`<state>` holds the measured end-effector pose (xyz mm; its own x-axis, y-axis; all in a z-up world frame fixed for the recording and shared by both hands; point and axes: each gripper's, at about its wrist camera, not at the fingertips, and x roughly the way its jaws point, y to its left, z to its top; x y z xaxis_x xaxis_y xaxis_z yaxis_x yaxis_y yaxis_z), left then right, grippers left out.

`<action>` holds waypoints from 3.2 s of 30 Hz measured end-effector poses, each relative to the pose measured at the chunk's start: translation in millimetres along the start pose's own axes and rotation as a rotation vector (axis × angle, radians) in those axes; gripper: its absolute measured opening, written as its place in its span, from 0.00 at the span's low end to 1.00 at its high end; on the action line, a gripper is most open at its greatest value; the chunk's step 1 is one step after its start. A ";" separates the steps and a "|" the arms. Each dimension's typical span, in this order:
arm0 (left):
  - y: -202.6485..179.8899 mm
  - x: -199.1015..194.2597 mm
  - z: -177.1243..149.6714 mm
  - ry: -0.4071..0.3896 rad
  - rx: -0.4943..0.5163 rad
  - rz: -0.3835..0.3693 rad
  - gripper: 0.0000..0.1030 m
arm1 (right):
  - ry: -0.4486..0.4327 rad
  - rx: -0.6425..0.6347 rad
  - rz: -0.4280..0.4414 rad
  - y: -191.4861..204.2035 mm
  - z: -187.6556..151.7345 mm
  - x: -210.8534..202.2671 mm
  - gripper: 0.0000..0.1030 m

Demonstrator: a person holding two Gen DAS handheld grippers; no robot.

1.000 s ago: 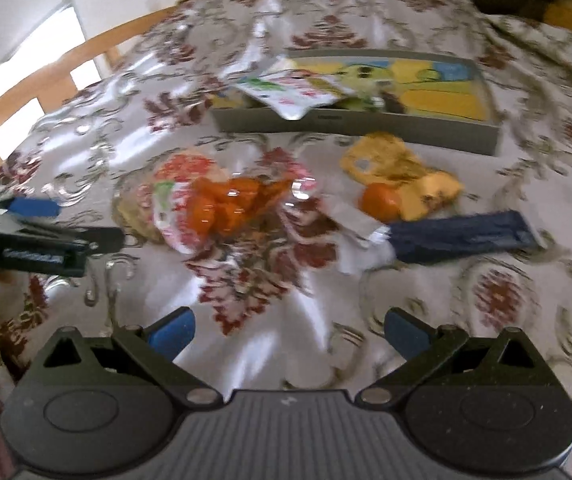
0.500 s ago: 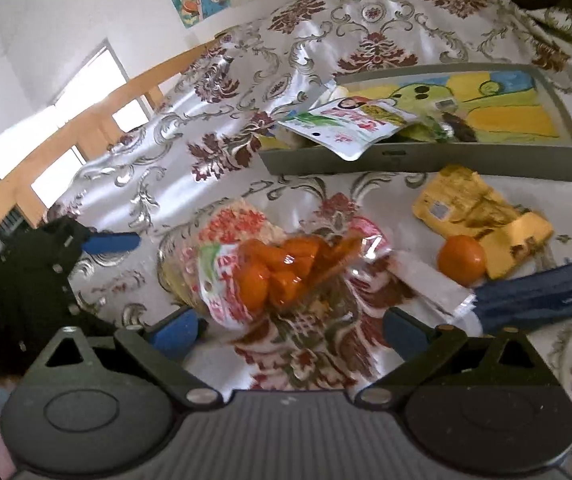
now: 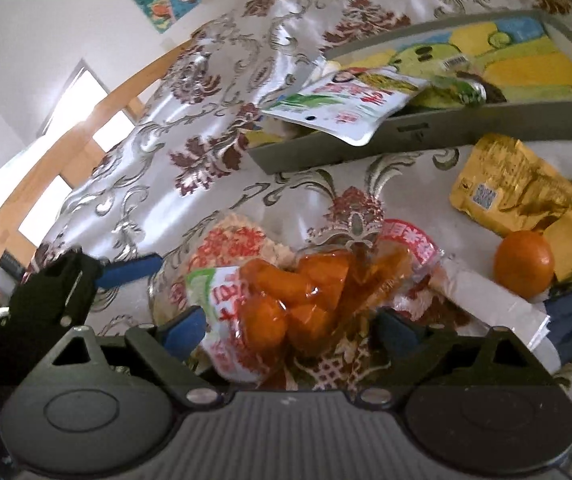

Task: Organize snacks
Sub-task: 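Close the left tool on the rice-cracker block while the right tool grasps the orange sausage bag, then lift the rice-cracker block with the left tool while the right tool lifts the sausage bag, then lower both snacks into the grey tray and open both tools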

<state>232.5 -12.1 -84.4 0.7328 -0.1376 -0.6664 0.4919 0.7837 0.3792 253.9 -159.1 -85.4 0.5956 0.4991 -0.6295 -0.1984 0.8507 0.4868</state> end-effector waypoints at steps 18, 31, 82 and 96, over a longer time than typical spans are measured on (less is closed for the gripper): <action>3.8 -3.8 4.8 0.064 -0.135 -0.007 0.73 | -0.030 -0.066 -0.056 13.5 4.8 -5.1 0.61; 30.5 -19.2 3.7 0.069 -0.337 0.014 0.72 | -0.114 -0.072 -0.081 15.4 13.8 -31.2 0.58; 18.4 45.0 145.2 -0.259 -0.476 -0.050 0.72 | -0.518 0.199 -0.185 -97.6 92.0 -93.5 0.57; 13.5 90.1 160.6 -0.106 -0.537 -0.087 0.73 | -0.464 0.229 -0.229 -112.0 90.8 -79.1 0.57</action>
<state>380.7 -111.2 -36.2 0.7572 -0.2543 -0.6017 0.2642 0.9616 -0.0740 299.7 -308.8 -35.2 0.8936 0.1373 -0.4274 0.1191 0.8454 0.5207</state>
